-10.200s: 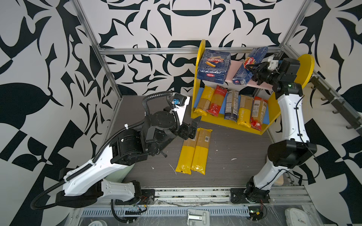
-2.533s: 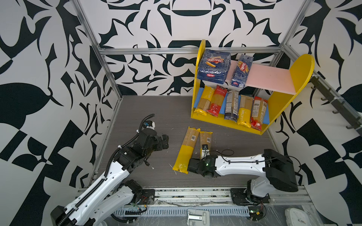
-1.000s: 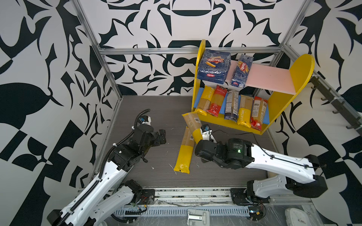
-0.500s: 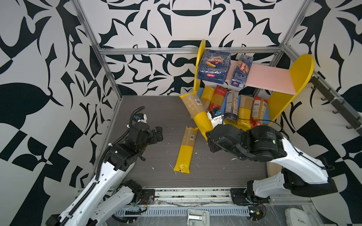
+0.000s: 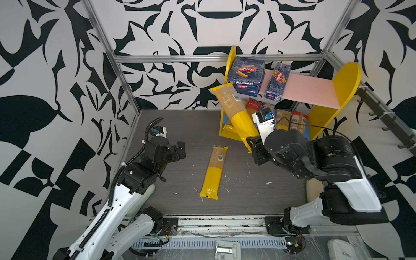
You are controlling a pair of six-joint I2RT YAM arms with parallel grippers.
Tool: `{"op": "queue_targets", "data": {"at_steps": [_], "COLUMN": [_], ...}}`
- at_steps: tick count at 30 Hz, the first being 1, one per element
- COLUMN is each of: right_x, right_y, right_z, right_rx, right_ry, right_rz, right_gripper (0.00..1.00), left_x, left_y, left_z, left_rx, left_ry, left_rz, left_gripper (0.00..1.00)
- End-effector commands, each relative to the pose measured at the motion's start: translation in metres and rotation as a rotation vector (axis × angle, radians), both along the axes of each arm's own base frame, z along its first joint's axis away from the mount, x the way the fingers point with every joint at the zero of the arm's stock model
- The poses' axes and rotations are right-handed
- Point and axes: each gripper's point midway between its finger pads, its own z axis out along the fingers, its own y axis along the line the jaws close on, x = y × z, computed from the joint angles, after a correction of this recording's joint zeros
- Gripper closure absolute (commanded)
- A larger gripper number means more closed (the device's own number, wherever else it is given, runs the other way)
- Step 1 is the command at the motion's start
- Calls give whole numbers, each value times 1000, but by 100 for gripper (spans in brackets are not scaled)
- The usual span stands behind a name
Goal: Place and organize the pasta boxes and bags onto the shelf
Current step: 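Raise the spaghetti bag upright with the right gripper above the shelf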
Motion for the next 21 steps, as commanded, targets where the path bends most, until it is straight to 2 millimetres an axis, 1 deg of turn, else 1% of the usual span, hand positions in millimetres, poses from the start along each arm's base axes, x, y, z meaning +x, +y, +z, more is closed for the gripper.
{"op": "queue_targets", "data": {"at_steps": [1, 6, 14, 17, 21], "right_x": [7, 10, 11, 11, 9], "right_y": [-44, -77, -138, -156, -172], "right_z": [73, 94, 125, 137, 151], "right_rx": [216, 214, 187, 170, 147], "right_ry": [-193, -291, -440, -489, -532], "right_rz": [-108, -185, -357, -417, -472], "right_gripper": [100, 100, 100, 100, 100], "left_x": [0, 4, 13, 17, 20], "left_y": [2, 0, -9, -13, -17], "left_z": [9, 13, 6, 8, 8], "left_rx": [8, 5, -6, -19, -26], "left_ry": [-11, -17, 1, 0, 2], "left_rz": [-4, -9, -28, -37, -47], "left_gripper": [1, 1, 1, 1, 1]}}
